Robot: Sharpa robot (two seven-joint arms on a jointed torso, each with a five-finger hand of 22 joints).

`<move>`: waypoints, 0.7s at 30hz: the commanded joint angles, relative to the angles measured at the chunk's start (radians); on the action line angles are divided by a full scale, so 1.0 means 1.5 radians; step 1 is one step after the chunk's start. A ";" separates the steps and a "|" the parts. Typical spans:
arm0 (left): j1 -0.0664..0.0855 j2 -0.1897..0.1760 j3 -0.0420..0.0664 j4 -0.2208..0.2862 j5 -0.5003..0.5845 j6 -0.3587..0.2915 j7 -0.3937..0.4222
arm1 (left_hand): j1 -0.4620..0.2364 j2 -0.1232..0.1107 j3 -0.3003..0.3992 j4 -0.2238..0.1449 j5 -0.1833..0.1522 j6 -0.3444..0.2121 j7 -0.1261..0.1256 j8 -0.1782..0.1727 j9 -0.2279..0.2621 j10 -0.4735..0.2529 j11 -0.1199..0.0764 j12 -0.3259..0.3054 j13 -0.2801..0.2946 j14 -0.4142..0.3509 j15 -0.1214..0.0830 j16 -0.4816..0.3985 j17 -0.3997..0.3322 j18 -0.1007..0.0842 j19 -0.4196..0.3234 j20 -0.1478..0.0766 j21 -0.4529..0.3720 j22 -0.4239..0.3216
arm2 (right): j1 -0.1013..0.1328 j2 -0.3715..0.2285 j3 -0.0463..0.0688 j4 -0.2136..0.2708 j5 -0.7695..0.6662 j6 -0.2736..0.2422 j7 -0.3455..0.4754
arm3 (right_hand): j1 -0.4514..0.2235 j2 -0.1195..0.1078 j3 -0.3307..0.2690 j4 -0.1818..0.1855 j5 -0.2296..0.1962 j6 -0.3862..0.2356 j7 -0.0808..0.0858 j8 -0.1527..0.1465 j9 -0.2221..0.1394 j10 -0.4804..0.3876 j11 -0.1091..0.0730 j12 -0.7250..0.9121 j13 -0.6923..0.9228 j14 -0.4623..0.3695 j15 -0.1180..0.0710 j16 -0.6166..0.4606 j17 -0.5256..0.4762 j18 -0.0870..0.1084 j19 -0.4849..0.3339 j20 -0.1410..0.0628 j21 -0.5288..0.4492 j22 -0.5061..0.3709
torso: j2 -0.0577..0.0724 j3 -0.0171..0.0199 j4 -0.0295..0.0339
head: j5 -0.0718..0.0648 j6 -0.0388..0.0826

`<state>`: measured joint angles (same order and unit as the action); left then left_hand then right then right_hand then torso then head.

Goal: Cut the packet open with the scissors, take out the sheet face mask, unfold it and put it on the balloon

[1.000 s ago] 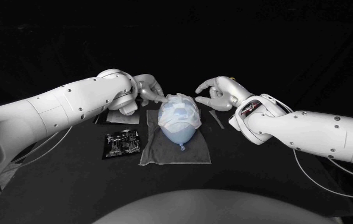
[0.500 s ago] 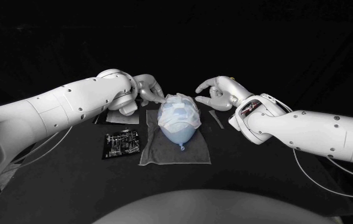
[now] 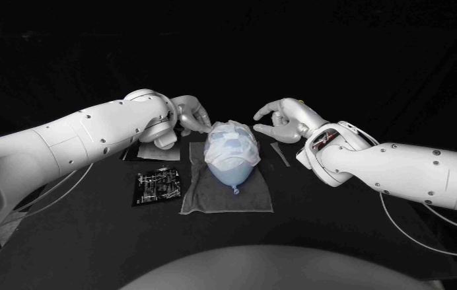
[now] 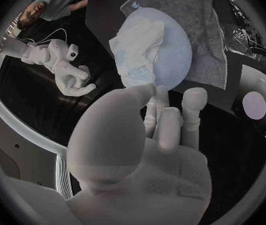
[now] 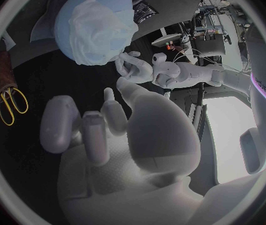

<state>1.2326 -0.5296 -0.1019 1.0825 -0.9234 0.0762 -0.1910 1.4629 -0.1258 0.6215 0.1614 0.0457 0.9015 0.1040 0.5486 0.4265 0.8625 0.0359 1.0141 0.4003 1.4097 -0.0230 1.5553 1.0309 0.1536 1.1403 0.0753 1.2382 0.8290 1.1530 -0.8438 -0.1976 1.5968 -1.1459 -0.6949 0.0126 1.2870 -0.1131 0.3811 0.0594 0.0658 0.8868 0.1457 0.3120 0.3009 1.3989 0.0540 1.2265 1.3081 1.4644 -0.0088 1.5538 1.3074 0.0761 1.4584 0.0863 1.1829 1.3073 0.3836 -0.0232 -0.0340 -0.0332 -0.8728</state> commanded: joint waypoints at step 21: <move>0.001 0.015 0.000 -0.036 0.027 -0.059 -0.004 | -0.055 -0.012 0.070 -0.042 0.002 0.003 -0.002 0.012 0.057 0.013 -0.004 0.011 0.009 0.003 -0.005 -0.006 -0.004 -0.015 0.020 -0.004 0.019 0.028 | 0.001 -0.002 0.001 0.002 0.001 -0.001 -0.001 | 0.006 0.000 0.003 0.002 0.000 0.005 -0.001 -0.004 -0.002 0.006 0.001 0.003 0.002 0.066 -0.005 0.003 0.165 -0.002 0.013 -0.002 0.004 0.103 | 0.001 0.0004 -0.0005 | 0.002 0.000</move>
<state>1.2326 -0.5117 -0.1027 1.0335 -0.8860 0.0119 -0.1950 1.3928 -0.1434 0.7221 0.0966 0.0456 0.9008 0.1036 0.5572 0.4265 0.8747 0.0306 1.0261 0.4132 1.4133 -0.0266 1.5506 1.0239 0.1383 1.1617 0.0680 1.2615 0.8689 1.1532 -0.8462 -0.1976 1.5984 -1.1412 -0.6954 0.0112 1.2869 -0.1131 0.3811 0.0594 0.0658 0.8878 0.1445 0.3120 0.2988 1.3987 0.0539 1.2263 1.3077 1.4645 -0.0088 1.5511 1.3081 0.0756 1.4607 0.0837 1.1828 1.3081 0.3841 -0.0228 -0.0340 -0.0290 -0.8728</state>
